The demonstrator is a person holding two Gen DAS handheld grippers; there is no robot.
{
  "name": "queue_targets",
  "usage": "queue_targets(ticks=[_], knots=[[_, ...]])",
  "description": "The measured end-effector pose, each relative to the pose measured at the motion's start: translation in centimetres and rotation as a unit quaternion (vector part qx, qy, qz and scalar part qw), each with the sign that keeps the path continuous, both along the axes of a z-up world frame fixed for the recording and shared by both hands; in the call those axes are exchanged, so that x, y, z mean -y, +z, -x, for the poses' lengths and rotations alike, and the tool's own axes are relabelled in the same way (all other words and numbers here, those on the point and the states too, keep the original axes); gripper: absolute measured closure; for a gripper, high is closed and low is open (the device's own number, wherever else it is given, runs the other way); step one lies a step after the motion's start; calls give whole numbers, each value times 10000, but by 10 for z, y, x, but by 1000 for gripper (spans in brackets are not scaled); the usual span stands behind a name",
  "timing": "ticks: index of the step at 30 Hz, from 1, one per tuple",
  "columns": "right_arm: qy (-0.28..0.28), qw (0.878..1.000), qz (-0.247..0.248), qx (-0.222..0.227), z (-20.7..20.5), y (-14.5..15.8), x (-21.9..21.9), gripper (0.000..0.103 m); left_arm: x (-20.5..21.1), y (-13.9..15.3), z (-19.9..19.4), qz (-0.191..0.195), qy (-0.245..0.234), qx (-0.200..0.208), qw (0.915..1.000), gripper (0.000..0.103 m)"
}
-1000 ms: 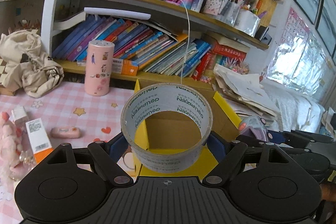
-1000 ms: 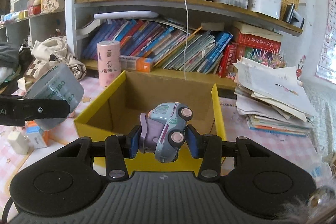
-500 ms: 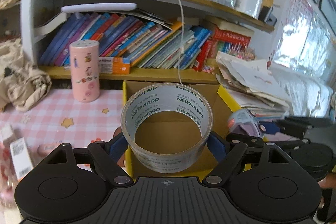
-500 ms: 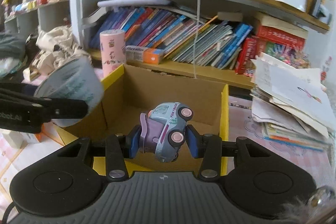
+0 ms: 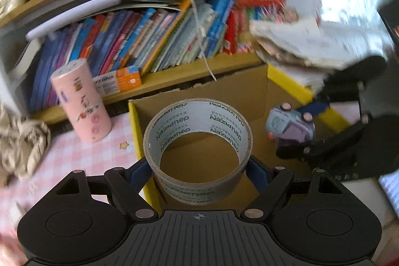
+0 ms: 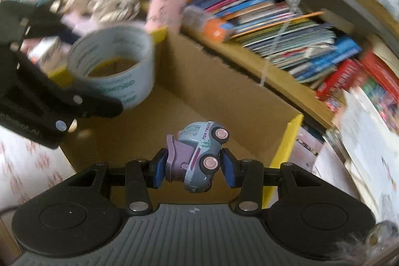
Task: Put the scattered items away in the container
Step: 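Open the left tool to drop the tape while the right tool releases the car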
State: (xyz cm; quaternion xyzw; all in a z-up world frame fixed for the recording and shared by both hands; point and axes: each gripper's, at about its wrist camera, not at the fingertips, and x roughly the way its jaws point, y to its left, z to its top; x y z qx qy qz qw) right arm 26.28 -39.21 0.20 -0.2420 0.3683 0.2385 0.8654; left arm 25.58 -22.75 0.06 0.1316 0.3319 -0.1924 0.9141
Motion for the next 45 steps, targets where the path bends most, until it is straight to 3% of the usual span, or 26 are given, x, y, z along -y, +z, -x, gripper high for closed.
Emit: queue_targets(ticks=[8,14,26,28,34,37,45], knots=[[829,9934,651,-459,-27,-16,-12,60,20,-16,-16,-774,-525,-223,9954,20],[1239,9836,1090,-729,-43,-31,-20,67,34,-24,-29,-1381,-943,-310,9854,20],[1256,9834,989,-858,-62,-35,-22,66,38,-35,-39,-1497,-1046,-738,9804,20],[1234,9837,951,-893,-63,-37,-22,65,38,-35,-38,-1509,-1037,-725,9804,20],[1188,9857,861,-826,-61,-36,-21,51,38,-32,-34,-1489,-948,-680,9819,19],[1160,9870,821,-756,-57,-32,-19,48,37,-27,-31,-1513,-883,-581,9828,14],[1006,9914,637,-538,-47,-17,-11,42,30,-11,-18,-1522,-744,-246,9852,14]])
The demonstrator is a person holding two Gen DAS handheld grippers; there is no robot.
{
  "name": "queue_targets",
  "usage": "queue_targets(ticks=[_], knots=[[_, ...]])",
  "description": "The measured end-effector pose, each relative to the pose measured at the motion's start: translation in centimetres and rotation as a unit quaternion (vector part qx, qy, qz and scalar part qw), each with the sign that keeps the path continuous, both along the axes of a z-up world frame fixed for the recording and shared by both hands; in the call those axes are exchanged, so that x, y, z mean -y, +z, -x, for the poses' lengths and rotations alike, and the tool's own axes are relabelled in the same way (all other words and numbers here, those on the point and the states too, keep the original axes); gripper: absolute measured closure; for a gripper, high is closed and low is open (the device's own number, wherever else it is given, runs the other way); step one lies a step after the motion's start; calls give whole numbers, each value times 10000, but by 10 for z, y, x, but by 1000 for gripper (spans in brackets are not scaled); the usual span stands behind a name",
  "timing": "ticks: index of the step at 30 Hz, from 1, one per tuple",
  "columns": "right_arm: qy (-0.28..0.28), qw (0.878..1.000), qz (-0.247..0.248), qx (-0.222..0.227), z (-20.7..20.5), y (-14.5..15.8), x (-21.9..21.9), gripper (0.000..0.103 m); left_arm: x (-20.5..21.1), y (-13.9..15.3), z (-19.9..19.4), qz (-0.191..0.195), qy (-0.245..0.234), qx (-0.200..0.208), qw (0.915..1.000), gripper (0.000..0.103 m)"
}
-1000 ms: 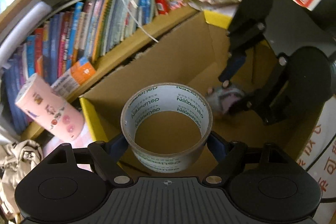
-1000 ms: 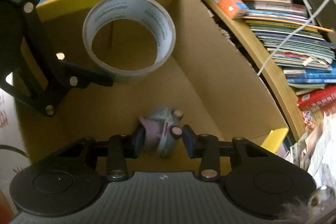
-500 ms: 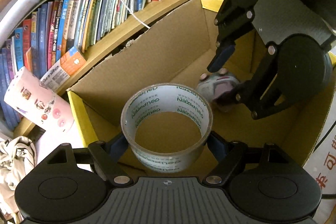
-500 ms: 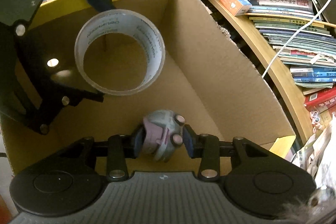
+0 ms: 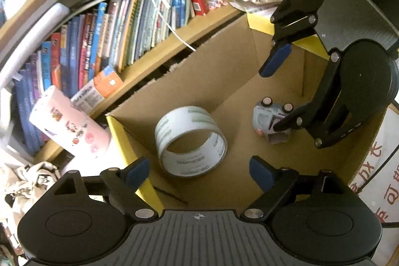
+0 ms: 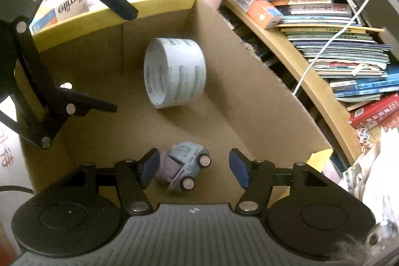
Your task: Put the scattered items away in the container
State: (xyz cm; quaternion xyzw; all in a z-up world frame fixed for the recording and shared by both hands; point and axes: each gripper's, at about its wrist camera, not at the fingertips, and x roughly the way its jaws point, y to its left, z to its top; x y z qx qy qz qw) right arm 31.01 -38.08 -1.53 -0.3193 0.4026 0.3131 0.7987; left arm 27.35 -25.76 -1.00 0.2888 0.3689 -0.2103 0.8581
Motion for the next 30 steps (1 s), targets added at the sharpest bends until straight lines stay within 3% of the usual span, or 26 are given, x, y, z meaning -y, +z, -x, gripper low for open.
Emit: queue_targets(ticks=[14,24,30], knots=[[-546,9964,-544,348,28,21,15,33,-16,24,35,464,207,436,9978,13],[-906,9909,-811,571,61,35,10,32,-44,42,62,1258,533,533,9892,9],[-1196,9864,-869,715,84,44,4,31,-62,49,83,1468,513,606,9860,9]])
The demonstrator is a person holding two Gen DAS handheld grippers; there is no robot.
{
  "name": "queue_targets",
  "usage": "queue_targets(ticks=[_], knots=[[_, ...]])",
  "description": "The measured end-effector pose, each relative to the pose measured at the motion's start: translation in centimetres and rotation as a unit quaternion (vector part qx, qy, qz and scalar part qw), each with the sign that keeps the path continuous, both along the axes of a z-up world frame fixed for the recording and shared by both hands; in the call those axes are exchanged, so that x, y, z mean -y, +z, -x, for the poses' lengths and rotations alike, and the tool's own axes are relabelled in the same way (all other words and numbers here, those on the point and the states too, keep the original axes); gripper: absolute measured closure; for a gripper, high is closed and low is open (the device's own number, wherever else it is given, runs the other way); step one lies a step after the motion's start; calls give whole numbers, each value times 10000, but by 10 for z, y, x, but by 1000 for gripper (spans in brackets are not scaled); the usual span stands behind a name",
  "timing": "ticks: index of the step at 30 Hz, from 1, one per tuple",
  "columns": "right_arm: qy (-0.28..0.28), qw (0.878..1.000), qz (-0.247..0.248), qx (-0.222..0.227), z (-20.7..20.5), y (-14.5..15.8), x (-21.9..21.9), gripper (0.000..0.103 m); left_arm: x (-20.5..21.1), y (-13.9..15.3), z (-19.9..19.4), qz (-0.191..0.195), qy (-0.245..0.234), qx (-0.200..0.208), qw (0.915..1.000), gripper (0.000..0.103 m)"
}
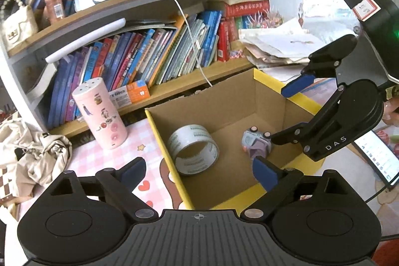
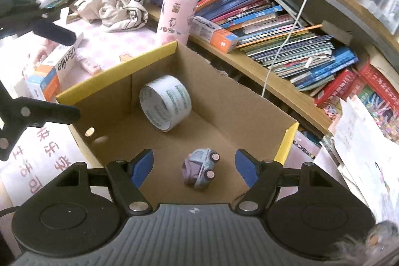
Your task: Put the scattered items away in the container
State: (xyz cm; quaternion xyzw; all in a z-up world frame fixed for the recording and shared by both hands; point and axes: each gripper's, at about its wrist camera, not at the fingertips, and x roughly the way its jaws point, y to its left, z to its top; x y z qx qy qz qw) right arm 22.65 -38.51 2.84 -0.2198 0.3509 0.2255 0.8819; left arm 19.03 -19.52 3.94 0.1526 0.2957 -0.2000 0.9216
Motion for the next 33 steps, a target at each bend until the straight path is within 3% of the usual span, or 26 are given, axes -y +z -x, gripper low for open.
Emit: queue_targets(ticks=[2,17,33], knots=[[-115,9999,-71,61,9,5,-3,26,-6,4,8,79,-11,33,10000,9],[-708,9949,-591,414,91,19,-43,21,-63,21,73,586,237,310,9975,8],[-1317,9861,-891,476,152,-4,-100,16,-122,-2,119,764,661,-16,9949,8]])
